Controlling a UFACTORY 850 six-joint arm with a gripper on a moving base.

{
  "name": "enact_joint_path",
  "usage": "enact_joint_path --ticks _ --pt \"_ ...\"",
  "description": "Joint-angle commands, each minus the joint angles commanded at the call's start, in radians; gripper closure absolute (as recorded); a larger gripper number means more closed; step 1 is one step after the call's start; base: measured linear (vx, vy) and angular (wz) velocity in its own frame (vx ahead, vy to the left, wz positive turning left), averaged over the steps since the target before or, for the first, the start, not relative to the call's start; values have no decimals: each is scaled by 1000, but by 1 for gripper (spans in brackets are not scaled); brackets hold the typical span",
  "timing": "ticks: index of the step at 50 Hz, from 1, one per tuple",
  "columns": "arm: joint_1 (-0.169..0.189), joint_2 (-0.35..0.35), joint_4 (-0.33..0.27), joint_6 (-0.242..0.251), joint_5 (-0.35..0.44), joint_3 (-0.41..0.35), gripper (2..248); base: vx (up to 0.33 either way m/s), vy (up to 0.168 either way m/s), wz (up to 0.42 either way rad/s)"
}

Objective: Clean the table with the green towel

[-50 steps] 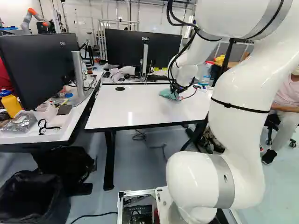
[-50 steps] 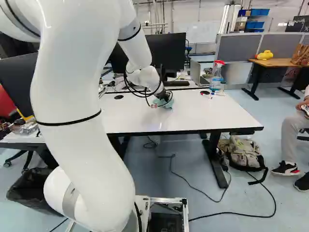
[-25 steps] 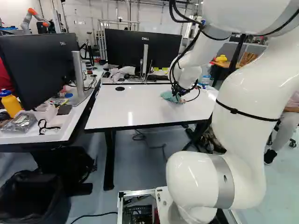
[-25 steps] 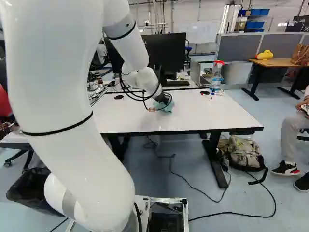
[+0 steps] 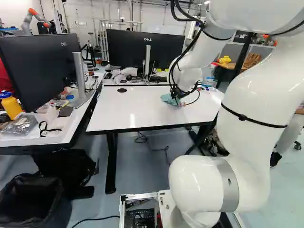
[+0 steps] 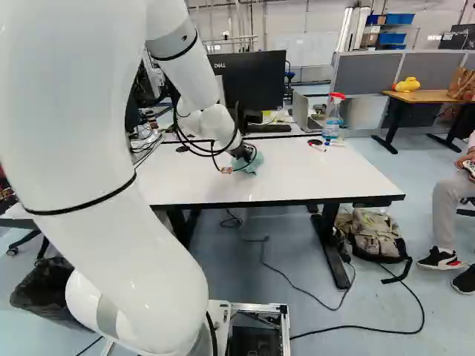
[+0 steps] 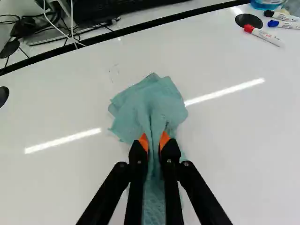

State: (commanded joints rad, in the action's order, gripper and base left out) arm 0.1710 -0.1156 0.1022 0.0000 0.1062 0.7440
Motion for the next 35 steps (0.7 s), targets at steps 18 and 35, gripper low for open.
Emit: enact_joint_path --ticks 18,35 --pt "0 0 0 0 0 0 205 0 0 0" --pt "0 0 0 0 0 0 205 0 0 0"
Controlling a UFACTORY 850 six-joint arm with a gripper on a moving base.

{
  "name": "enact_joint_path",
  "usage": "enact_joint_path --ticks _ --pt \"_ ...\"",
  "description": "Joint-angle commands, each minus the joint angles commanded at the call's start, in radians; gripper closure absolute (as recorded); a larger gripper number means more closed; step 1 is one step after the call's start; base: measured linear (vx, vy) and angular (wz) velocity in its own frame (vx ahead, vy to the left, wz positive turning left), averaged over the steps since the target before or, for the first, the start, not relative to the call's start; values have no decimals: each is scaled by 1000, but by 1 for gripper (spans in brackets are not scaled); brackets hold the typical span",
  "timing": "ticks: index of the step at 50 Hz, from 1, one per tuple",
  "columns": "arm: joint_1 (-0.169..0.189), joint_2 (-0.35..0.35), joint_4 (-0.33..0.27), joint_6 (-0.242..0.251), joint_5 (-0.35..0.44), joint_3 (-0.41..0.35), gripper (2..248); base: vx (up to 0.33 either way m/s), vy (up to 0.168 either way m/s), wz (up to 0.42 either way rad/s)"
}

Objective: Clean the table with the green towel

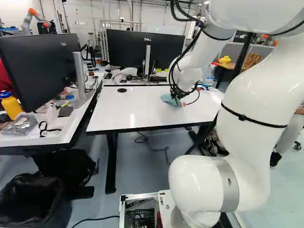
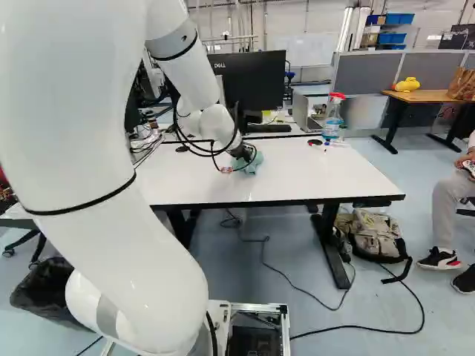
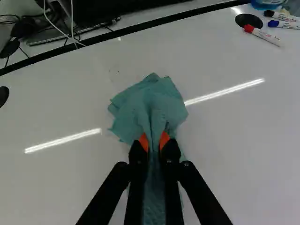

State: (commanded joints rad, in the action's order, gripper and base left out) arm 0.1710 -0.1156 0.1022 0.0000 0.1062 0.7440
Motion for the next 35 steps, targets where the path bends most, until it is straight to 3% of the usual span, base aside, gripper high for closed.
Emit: enact_joint_path --ticks 12,35 --pt "0 -1 0 0 0 8 205 0 0 0" --pt "-10 -42 0 0 0 110 205 0 0 0"
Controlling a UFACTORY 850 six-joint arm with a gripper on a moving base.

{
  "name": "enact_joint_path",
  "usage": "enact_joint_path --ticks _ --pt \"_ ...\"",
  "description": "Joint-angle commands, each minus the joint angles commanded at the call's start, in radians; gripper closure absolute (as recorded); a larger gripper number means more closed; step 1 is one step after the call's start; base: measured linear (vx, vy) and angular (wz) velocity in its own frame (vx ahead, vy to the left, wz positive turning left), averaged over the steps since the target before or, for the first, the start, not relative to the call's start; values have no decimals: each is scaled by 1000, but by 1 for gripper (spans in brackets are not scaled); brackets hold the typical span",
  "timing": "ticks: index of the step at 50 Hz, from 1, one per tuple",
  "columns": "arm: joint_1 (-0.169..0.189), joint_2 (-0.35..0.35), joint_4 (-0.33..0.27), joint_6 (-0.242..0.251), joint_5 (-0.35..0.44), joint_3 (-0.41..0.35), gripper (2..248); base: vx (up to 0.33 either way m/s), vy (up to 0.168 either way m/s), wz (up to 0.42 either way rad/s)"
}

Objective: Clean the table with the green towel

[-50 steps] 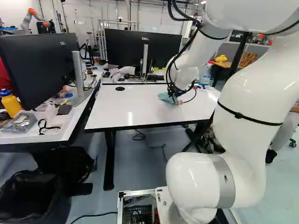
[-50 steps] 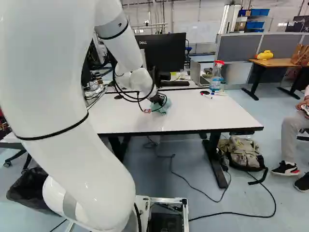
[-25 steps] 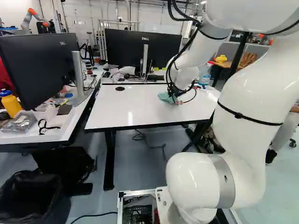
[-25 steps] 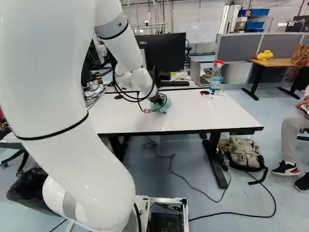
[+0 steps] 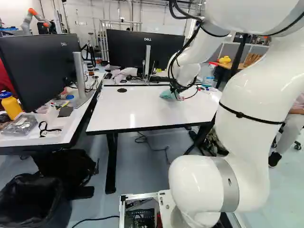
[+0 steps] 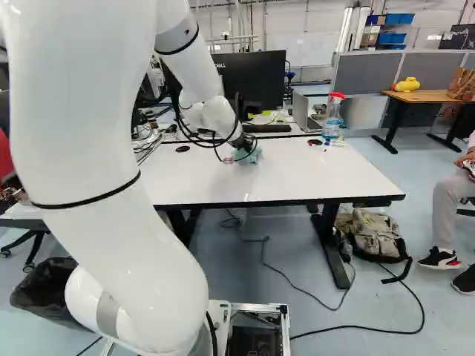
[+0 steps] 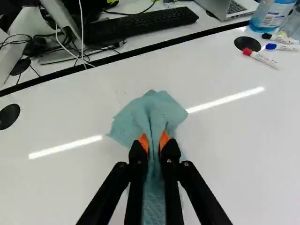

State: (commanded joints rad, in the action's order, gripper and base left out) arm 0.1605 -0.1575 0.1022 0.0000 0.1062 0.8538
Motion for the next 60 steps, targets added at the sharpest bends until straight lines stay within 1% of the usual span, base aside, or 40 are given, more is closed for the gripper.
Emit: enact_joint_path --ticks 14,40,60 --pt "-13 -29 0 0 0 68 205 0 0 0" --pt "-36 -147 0 0 0 205 205 0 0 0" --pt "-61 -235 0 0 0 312 205 0 0 0"
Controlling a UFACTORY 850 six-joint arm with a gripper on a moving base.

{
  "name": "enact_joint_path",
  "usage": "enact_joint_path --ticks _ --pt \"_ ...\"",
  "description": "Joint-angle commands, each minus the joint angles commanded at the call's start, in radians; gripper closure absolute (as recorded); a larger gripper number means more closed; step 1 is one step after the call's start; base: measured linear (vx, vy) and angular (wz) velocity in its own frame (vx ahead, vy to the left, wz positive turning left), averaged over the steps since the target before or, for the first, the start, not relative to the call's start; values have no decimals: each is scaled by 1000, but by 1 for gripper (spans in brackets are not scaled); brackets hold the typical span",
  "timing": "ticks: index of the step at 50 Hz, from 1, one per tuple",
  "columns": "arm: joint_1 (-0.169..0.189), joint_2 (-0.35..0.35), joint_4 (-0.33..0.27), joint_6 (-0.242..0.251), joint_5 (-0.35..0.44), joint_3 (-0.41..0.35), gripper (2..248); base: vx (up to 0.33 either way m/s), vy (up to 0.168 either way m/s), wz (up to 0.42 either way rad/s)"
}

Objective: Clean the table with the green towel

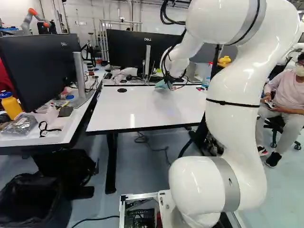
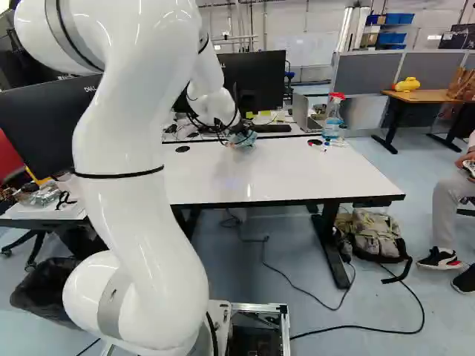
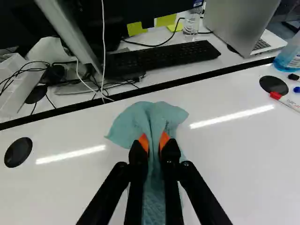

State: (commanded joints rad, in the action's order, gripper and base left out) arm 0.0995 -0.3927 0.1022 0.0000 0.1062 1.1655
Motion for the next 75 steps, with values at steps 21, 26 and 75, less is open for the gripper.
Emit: enact_joint_path --ticks 21,26,75 --pt "-28 -63 0 0 0 68 205 0 0 0" --pt "-28 -73 0 0 0 69 205 0 0 0" --pt "-28 -167 0 0 0 87 205 0 0 0"
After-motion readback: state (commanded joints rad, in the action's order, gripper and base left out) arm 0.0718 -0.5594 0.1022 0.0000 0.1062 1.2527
